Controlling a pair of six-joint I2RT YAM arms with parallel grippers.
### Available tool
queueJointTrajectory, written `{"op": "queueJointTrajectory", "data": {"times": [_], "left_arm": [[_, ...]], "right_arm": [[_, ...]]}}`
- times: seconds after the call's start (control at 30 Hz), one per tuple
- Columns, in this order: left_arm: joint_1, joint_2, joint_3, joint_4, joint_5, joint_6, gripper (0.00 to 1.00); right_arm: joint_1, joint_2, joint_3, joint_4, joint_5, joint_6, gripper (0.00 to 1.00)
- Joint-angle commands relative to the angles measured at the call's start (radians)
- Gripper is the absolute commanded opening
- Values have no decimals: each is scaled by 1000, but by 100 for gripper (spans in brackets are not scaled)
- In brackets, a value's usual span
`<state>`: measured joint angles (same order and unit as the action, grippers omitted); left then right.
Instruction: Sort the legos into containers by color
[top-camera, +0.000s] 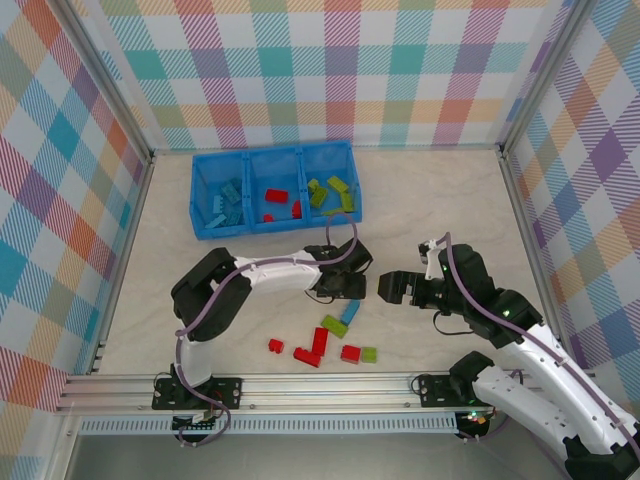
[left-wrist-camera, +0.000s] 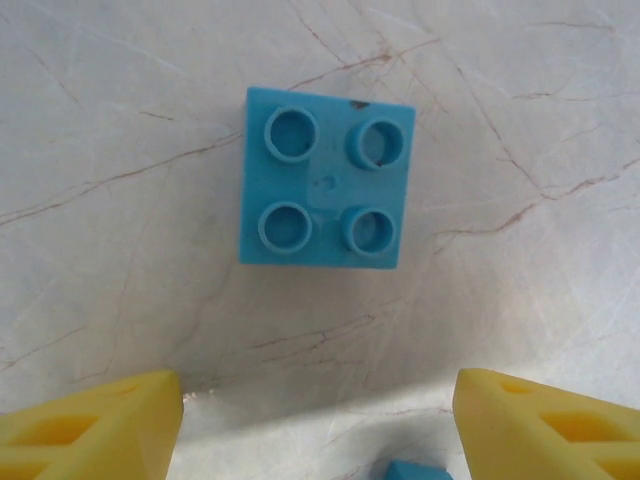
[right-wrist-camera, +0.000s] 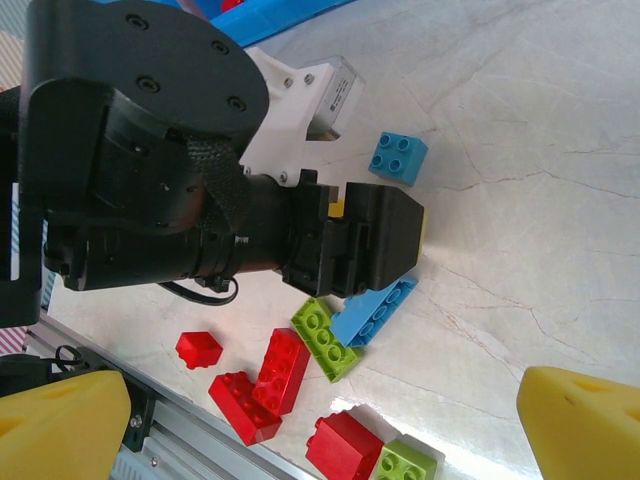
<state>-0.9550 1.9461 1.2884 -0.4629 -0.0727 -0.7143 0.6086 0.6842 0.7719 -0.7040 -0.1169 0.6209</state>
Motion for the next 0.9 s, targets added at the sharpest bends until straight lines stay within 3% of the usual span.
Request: {"op": "queueJointTrajectory", "data": {"times": [0.0,0.2,0.3,0.63,0.87], "left_arm": [[-10,11,23,20,-38,12,70],[-10,27,77,12,-176,97,82],[-5,89,132,1,-209,128,82],[1,148,143,19,-183,125,40],[1,61,102,44,-175,152,28]], "right_arm": [[-4,0,-10,-2,-4,-10,100],[-3,4,-18,16,-12,-4,100],[-3,5,-13,18,-18,-1,100],[-3,-34,-19,-14,-9,12,100],[-3,-28,-26,3,-30,13,100]]}}
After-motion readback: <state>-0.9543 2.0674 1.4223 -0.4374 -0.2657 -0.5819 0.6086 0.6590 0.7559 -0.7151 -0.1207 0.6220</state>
